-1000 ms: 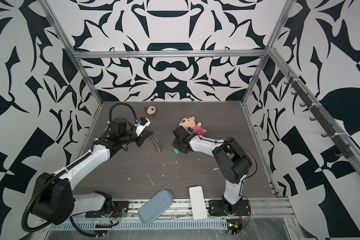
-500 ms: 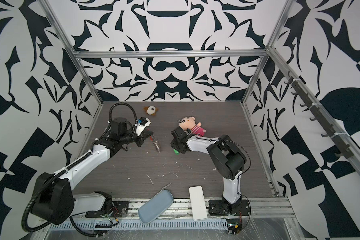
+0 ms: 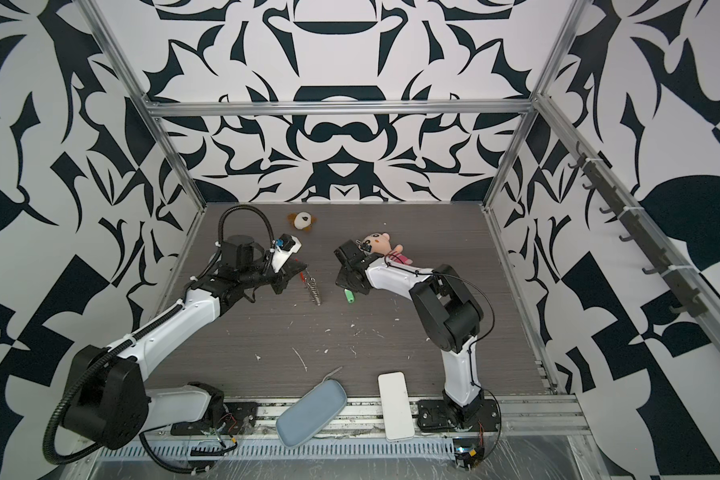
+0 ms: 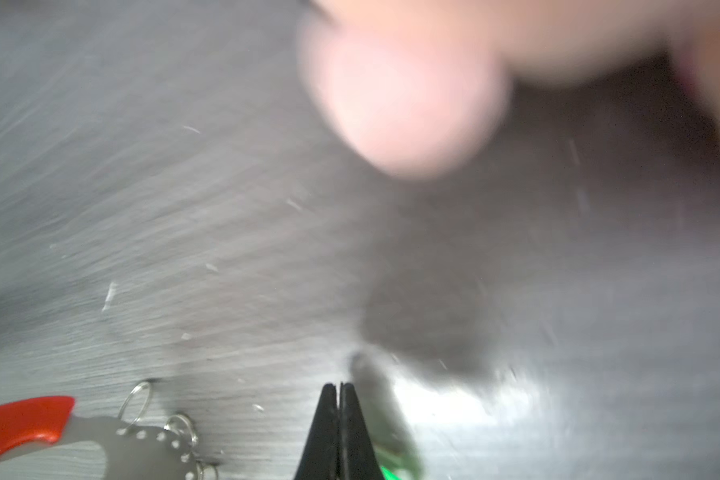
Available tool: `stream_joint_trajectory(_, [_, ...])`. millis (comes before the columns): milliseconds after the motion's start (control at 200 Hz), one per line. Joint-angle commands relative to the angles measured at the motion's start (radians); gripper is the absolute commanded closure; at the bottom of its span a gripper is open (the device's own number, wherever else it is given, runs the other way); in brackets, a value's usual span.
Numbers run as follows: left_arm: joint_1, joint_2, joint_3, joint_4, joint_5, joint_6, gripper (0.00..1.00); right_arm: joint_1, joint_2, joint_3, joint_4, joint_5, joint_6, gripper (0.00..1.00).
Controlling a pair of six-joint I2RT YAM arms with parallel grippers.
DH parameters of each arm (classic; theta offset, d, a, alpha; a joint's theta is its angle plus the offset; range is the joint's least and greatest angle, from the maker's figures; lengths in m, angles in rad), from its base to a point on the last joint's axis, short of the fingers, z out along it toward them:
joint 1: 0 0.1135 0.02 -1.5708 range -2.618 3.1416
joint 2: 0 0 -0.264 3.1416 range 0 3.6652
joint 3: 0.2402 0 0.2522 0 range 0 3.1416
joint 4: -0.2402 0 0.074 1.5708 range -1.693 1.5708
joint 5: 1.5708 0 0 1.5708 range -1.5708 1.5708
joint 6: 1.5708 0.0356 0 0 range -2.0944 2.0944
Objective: Put the keys on the keyring
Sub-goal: 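Lift the green tag with the right gripper off the table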
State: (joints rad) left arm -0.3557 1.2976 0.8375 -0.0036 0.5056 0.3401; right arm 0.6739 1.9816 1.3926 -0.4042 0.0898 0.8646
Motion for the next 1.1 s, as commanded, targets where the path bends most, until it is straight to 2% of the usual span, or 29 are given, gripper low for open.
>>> stream_joint_trajectory(0, [-0.003,-0.011,0.037,-0.003,0.023,0.008,1.0,-0.004,0.045,0.099,-0.2,0.08,-0.336,1.0])
stream_joint_trajectory(140, [-0.004,-0.009,0.037,-0.004,0.025,0.008,1.0,-0.005,0.083,0.128,-0.279,0.147,-0.52,1.0])
stream_joint_trajectory(275, [-0.006,-0.003,0.038,-0.004,0.028,0.008,1.0,-0.006,0.071,0.111,-0.276,0.113,-0.604,1.0])
stream_joint_trajectory(350, [-0.005,0.002,0.04,-0.007,0.028,0.008,1.0,-0.007,0.075,0.117,-0.271,0.071,-0.62,1.0])
stream_joint_trajectory(605, [-0.007,0.006,0.04,-0.012,0.03,0.009,1.0,-0.013,0.128,0.186,-0.28,0.075,-0.636,1.0])
stream_joint_trajectory(810, [-0.008,0.011,0.041,-0.013,0.031,0.011,1.0,-0.014,0.116,0.18,-0.285,0.077,-0.635,1.0])
stream_joint_trajectory(1005, [-0.009,0.012,0.043,-0.016,0.032,0.012,1.0,-0.015,0.067,0.152,-0.264,0.062,-0.645,0.81])
stream_joint_trajectory(1095, [-0.008,0.017,0.044,-0.021,0.031,0.016,1.0,-0.016,0.058,0.152,-0.266,0.052,-0.647,0.78])
